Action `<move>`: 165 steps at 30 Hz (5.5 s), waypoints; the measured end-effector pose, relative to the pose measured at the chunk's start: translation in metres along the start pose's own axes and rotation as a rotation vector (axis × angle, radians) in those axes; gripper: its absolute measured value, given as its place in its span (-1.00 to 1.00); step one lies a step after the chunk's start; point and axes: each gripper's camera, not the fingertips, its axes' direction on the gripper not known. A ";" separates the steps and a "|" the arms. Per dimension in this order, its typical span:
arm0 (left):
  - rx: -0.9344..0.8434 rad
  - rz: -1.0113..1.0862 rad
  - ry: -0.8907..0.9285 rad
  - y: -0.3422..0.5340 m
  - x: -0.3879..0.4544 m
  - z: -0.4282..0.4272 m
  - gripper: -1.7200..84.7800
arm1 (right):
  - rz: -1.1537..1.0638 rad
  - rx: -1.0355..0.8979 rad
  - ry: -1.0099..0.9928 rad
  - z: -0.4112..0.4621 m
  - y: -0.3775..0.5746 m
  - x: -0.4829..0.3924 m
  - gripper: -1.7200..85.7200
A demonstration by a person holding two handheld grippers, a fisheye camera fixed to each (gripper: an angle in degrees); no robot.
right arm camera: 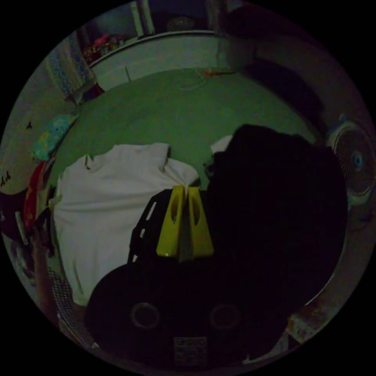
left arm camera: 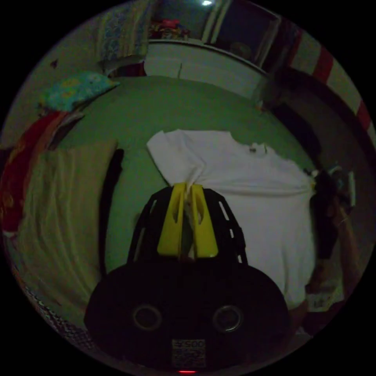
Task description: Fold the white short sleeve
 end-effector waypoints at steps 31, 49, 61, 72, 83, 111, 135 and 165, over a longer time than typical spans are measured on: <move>-0.223 -0.013 0.214 0.291 -0.082 -0.133 -0.93 | -0.079 -0.052 -0.190 -0.078 0.226 -0.093 -1.00; -0.299 -0.104 0.169 0.385 -0.162 -0.225 -0.84 | -0.060 -0.171 -0.154 -0.105 0.206 -0.118 -0.94; 0.152 -0.198 -0.020 0.250 -0.173 -0.217 -0.70 | -0.615 0.000 -0.390 -0.049 -0.028 -0.421 -0.73; -0.143 -0.253 -0.010 0.230 -0.203 -0.098 -0.69 | -0.647 -0.373 -0.415 0.116 -0.203 -0.649 -0.71; -0.192 -0.256 0.004 0.205 -0.201 -0.054 -0.83 | -0.688 -0.437 -0.278 0.166 -0.258 -0.738 -0.93; -0.158 0.058 0.327 0.137 -0.098 0.050 -0.75 | -0.796 -0.185 -0.062 0.117 -0.294 -0.702 -0.81; -0.129 -0.209 0.036 0.084 -0.022 0.153 -0.92 | -0.654 -0.033 -0.341 0.081 -0.278 -0.587 -0.88; -0.280 0.303 0.213 0.021 0.263 0.334 -0.97 | -0.152 -0.092 0.006 -0.045 -0.160 -0.148 -1.00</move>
